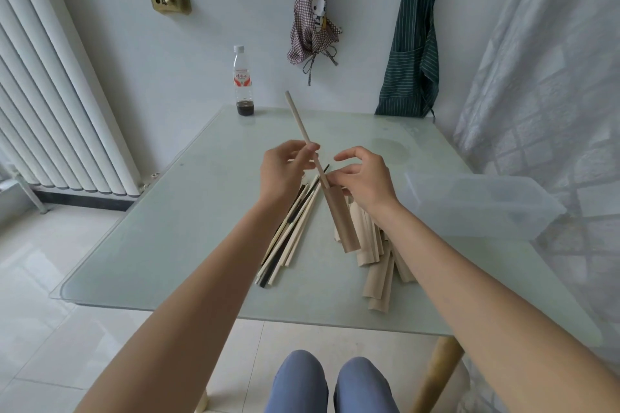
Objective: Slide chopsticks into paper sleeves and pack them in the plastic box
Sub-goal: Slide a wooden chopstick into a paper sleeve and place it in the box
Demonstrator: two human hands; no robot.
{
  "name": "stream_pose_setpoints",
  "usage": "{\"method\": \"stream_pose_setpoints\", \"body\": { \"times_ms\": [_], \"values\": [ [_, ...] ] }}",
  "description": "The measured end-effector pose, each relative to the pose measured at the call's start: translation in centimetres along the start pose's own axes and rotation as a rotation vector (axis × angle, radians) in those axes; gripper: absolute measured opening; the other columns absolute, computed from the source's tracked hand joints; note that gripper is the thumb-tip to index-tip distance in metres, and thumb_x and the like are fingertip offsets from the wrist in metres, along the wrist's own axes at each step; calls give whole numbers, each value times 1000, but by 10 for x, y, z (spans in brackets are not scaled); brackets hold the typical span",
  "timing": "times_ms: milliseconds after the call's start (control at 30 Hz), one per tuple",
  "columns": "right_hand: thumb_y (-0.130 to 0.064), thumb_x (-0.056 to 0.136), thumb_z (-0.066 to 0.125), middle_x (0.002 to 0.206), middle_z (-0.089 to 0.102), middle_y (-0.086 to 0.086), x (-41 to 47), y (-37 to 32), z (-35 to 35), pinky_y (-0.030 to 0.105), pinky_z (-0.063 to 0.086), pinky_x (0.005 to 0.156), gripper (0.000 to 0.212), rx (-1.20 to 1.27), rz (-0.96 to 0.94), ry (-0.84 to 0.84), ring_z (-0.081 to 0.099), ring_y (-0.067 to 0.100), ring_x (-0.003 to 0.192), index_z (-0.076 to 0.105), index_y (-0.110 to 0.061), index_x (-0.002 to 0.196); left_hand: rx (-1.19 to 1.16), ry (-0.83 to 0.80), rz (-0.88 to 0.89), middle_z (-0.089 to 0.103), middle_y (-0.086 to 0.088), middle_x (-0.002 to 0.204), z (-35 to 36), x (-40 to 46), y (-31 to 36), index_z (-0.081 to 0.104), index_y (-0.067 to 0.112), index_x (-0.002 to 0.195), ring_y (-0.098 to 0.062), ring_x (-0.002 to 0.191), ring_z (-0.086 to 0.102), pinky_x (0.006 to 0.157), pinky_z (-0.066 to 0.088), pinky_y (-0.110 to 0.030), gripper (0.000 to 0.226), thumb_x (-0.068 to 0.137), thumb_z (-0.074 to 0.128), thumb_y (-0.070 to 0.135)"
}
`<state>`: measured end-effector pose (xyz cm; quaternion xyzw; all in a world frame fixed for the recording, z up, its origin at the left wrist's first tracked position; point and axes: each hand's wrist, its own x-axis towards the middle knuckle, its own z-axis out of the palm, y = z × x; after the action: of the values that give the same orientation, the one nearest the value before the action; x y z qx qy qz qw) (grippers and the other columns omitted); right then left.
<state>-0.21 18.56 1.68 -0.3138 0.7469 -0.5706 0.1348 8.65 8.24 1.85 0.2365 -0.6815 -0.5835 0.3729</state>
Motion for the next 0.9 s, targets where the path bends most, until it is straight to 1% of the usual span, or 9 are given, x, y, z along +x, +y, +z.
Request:
{"method": "stream_pose_setpoints", "body": {
  "times_ms": [67,167,300,400,467,567,633,767,900],
  "values": [
    [-10,71,74,80,73,7,1,0,0,41,58,78,29,-10,-11,8,70,23,76,60,-17,96,23,-1,-5,64,4,74,-1,0,-2,72,13,92,-7,67,62,75,52,-30,14,87,65,25],
    [-12,72,74,80,73,6,3,-2,1,44,57,80,28,-5,-48,35,70,21,77,60,-20,95,39,-76,-15,62,6,67,-3,-5,-5,74,12,89,-3,60,55,67,49,-26,12,86,67,22],
    [-15,76,73,81,73,4,5,-4,5,43,56,82,26,-49,-117,56,70,18,80,59,-22,97,35,-107,-43,68,15,69,-5,-9,-6,74,24,81,2,63,57,72,51,-29,7,85,68,21],
    [-16,77,74,83,73,6,6,-5,7,43,57,81,26,-72,-136,55,70,18,80,59,-19,99,33,-75,-47,70,8,82,-5,-9,-8,74,23,87,-3,73,60,77,53,-31,7,85,69,20],
    [-15,77,74,83,73,6,5,-8,8,42,57,79,27,-91,-137,44,70,17,78,60,-18,99,1,-18,-34,69,3,87,-4,-9,-7,72,20,95,-7,73,62,74,54,-28,11,86,67,20],
    [-16,74,75,80,74,4,6,-10,8,44,56,80,30,-138,-140,14,70,19,78,59,-18,100,-42,63,-4,64,1,74,-6,-6,-5,67,18,83,-5,60,61,66,52,-23,4,87,66,19],
    [-15,73,76,78,74,2,6,-10,8,45,55,81,32,-160,-144,12,69,19,79,59,-18,100,-27,46,-19,60,1,68,-8,-4,-6,64,17,76,-2,55,58,64,51,-22,11,86,67,16],
    [-12,72,76,74,73,2,6,-4,6,45,55,82,34,-129,-111,33,69,19,76,58,-21,99,-54,-29,-92,55,-2,67,-10,-5,-7,61,14,71,-9,62,57,66,52,-26,16,86,67,15],
    [-21,79,73,85,72,7,3,-2,6,45,56,82,32,-58,-112,-34,69,20,83,56,-20,106,-143,-87,-136,64,-7,76,-13,-8,-3,54,11,75,-17,69,66,71,57,-32,17,90,61,12]
  ]
}}
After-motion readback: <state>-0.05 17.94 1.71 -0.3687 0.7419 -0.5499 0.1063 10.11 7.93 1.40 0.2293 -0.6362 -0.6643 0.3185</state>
